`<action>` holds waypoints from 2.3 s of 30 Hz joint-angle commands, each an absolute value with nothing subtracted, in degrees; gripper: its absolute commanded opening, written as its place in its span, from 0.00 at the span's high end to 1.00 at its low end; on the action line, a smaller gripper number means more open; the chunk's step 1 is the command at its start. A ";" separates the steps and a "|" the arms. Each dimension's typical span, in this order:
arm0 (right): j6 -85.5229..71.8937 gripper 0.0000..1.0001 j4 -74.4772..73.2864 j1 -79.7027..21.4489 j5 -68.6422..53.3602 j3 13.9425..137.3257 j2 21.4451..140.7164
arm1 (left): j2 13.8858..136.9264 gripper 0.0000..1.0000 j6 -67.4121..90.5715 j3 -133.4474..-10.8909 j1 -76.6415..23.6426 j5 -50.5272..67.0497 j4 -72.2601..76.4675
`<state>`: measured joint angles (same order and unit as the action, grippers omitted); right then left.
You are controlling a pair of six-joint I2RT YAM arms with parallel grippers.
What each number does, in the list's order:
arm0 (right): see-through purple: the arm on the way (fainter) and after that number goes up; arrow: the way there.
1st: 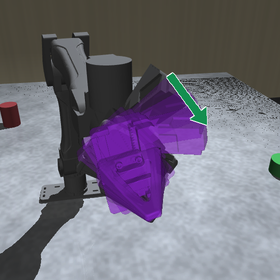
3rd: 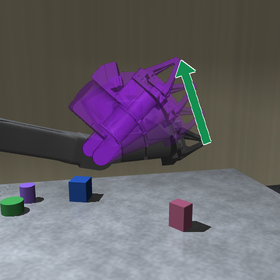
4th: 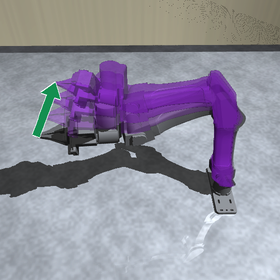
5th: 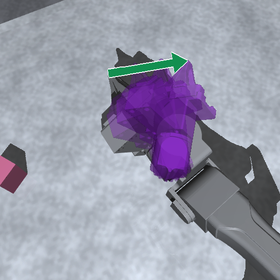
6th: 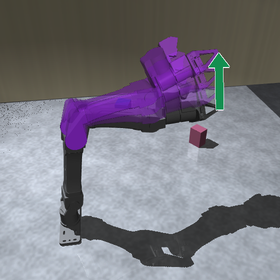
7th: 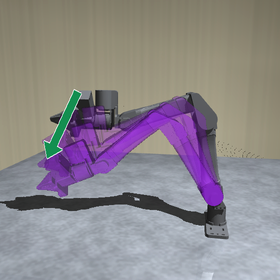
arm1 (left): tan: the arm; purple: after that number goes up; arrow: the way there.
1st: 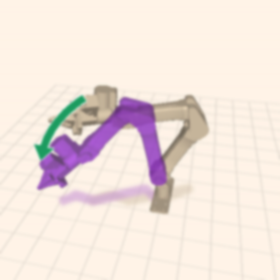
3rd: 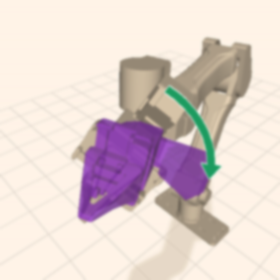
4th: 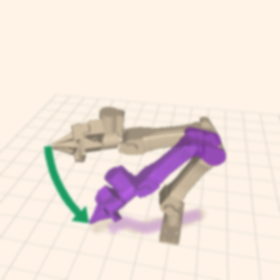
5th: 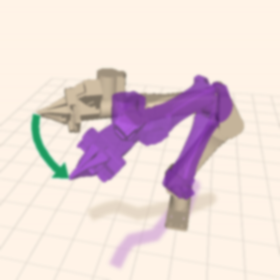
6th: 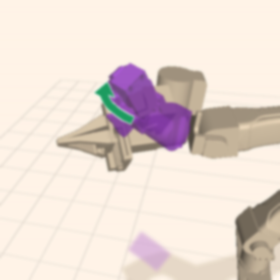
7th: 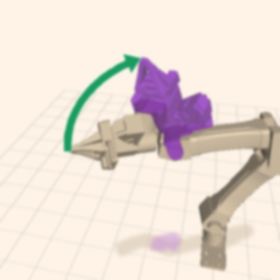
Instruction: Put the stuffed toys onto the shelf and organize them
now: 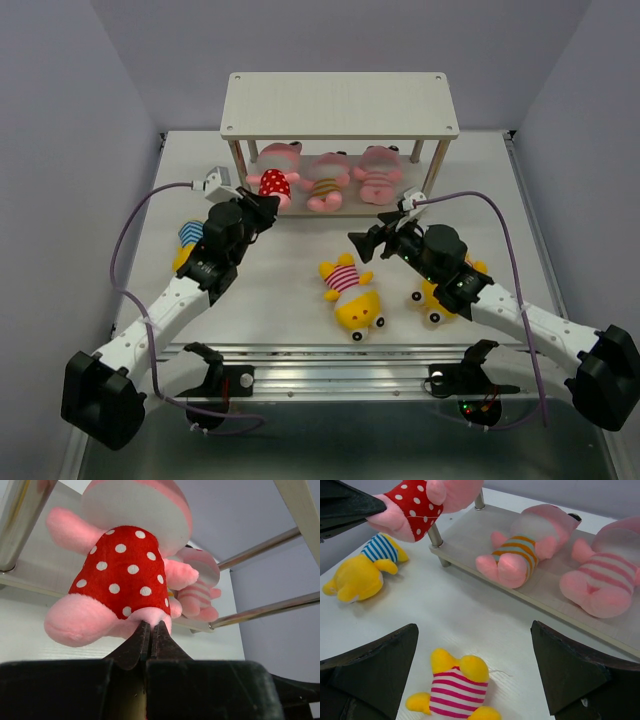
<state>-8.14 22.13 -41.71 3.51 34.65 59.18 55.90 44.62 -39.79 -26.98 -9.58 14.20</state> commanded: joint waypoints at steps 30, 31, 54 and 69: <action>-6.59 0.00 23.64 -42.19 5.97 34.19 58.71 | 78.39 1.00 37.09 -47.02 -28.48 -19.86 33.93; -6.42 0.00 23.64 -42.19 6.06 34.10 58.62 | 78.75 1.00 37.18 -46.93 -28.56 -20.21 33.93; -6.24 0.00 23.47 -42.19 6.94 33.66 58.71 | 85.08 1.00 34.72 -47.46 -28.21 -21.89 33.49; -5.98 0.00 23.47 -42.19 6.77 33.49 58.71 | 87.45 1.00 36.56 -48.87 -27.33 -20.83 32.08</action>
